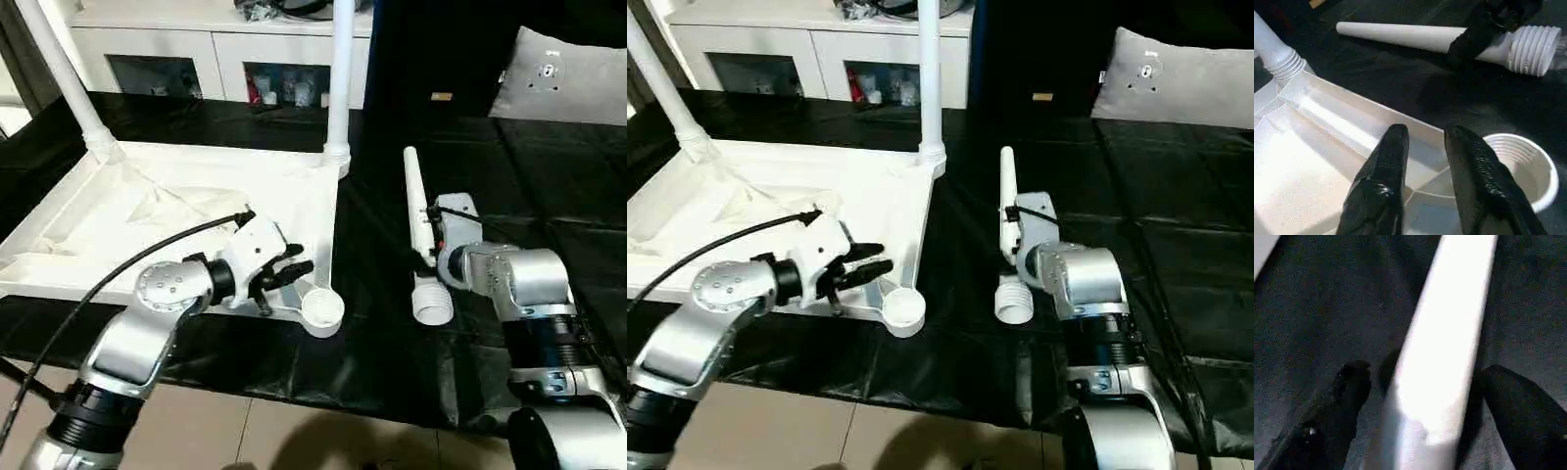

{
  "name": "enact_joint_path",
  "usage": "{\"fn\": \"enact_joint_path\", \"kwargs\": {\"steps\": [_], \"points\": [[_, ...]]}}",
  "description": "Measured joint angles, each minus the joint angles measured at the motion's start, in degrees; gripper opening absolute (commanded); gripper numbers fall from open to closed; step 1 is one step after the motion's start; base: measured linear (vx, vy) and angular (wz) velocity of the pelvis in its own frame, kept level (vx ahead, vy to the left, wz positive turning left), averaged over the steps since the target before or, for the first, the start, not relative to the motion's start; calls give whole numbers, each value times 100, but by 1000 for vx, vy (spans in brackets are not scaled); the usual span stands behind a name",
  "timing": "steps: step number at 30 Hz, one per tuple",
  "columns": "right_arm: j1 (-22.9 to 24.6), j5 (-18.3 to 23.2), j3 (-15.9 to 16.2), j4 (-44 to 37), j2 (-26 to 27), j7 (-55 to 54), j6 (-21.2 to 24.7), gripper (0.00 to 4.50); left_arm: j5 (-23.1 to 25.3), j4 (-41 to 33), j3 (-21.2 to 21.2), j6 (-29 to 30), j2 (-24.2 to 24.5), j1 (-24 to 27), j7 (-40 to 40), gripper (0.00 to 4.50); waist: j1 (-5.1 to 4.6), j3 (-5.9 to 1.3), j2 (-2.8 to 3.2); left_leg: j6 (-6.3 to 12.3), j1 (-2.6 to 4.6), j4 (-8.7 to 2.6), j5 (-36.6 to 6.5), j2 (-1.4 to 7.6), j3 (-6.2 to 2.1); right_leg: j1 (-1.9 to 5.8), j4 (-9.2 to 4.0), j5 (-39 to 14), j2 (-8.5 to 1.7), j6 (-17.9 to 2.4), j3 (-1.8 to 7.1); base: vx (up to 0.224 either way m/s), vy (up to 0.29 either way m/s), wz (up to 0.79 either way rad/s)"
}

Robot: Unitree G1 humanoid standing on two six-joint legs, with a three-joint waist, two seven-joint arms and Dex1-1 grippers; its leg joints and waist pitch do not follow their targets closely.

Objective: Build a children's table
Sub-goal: Pick table leg

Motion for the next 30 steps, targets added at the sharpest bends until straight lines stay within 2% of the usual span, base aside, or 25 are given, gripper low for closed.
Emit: {"fn": "enact_joint_path", "kwargs": {"steps": [11, 14, 16, 21, 24, 25, 28, 30], "points": [[81, 210, -156, -36, -18, 116, 197, 275, -188, -258, -74, 312, 115, 35, -237, 259, 3, 0, 0, -2, 2, 0, 1, 0, 0, 2, 1, 0, 0, 0, -1, 0, 0, 0], [104, 257, -182, -67, -7, 120, 225, 237, -290, -319, -48, 392, 114, 35, -251, 299, 4, 0, 0, -4, 3, 0, 2, 0, 0, 3, 2, 0, 0, -1, -1, 0, 0, 0], [105, 262, -217, -66, -4, 119, 227, 232, -344, -328, -34, 406, 114, 35, -251, 302, 6, 0, 0, -4, 3, 0, 3, 0, 0, 3, 3, 1, 0, -1, -1, 0, 0, 0], [111, 348, -428, -64, 27, 77, 208, 192, -402, -332, -4, 419, 112, 35, -232, 350, 7, 0, 0, -4, 2, 0, 3, 0, 0, 2, 2, 1, 0, 0, -1, 0, 0, 0], [178, 555, -839, -89, 199, 37, -277, 187, -642, -354, 303, 528, -179, -14, -57, 370, 7, 1, 1, -4, -3, 1, 3, 0, 1, -2, 1, 1, -1, 0, -1, 0, 0, 0], [233, 740, -1063, -149, 360, 90, -842, 185, -781, -355, 433, 591, -362, -118, 78, 381, 11, 1, 2, -4, -7, 2, 3, 0, 1, -7, 4, 2, -1, -1, -1, 0, 0, 0], [251, 1215, -1361, -484, 586, 556, -2162, 184, -1055, -366, 693, 656, -657, -480, 345, 402, 15, 4, 7, -2, -10, 3, 3, 1, 1, -13, 6, 2, -1, -2, -2, 0, 0, 0], [156, 1650, -1703, -791, 701, 837, -2330, 184, -1257, -342, 904, 741, -860, -721, 550, 426, 14, 4, 6, 9, -8, 3, 6, 0, 1, -9, 6, 2, 0, -1, -2, 0, 0, 0]]}}
